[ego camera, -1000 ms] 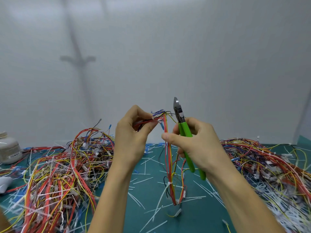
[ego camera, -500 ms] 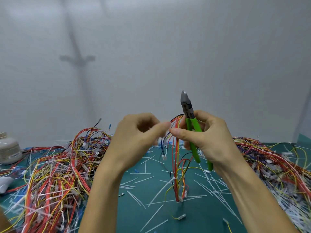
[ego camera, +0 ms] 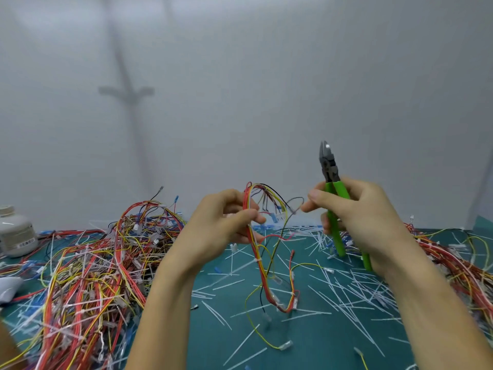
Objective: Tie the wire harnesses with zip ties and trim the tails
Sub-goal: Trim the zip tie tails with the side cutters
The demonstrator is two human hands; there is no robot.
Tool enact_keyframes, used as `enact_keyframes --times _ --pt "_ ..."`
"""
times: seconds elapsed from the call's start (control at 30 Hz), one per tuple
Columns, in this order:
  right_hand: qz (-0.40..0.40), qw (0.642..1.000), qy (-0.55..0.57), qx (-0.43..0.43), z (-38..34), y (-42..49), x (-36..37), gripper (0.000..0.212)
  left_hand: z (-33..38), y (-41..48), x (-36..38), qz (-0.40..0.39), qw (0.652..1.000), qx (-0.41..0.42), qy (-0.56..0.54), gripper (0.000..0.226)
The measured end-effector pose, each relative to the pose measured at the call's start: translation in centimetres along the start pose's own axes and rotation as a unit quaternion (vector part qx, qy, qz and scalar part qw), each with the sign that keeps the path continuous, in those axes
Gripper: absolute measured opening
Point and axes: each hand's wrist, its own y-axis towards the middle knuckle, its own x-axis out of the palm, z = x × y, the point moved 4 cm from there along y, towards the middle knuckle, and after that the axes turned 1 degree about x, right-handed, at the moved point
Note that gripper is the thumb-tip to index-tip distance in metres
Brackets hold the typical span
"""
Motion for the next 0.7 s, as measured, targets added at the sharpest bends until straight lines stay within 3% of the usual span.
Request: enact_keyframes --times 0.1,0.23,0.3,0.47,0.63,0.7 --pt "0.020 0.993 -0.106 0.046 1.7 0.7 -0.6 0.013 0.2 0.0 -0.5 0.013 1.000 0.015 0.012 0.004" --pt "-0.057 0.985 -0.122 0.104 3.1 0.6 0.8 0.026 0.5 -0.1 -0.4 0.018 0.999 0.031 0.026 0.006" --pt "-0.086 0.986 -0.101 0.098 3.1 0.4 1.8 0.020 0.5 -0.2 -0.3 0.015 0.999 0.039 0.024 0.006" --pt "-0.067 0.989 -0.123 0.055 2.6 0.5 2.0 0.014 0.7 -0.4 -0.4 0.022 0.998 0.051 0.009 0.009" --pt "-0.170 0.969 -0.166 0.073 2.2 -0.2 1.7 0.010 0.8 -0.3 -0.3 0.035 0.998 0.050 0.006 0.011" --pt "-0.168 0.964 -0.195 0.064 2.2 -0.2 1.9 0.013 0.8 -0.3 -0.3 0.033 0.998 0.050 0.006 0.011"
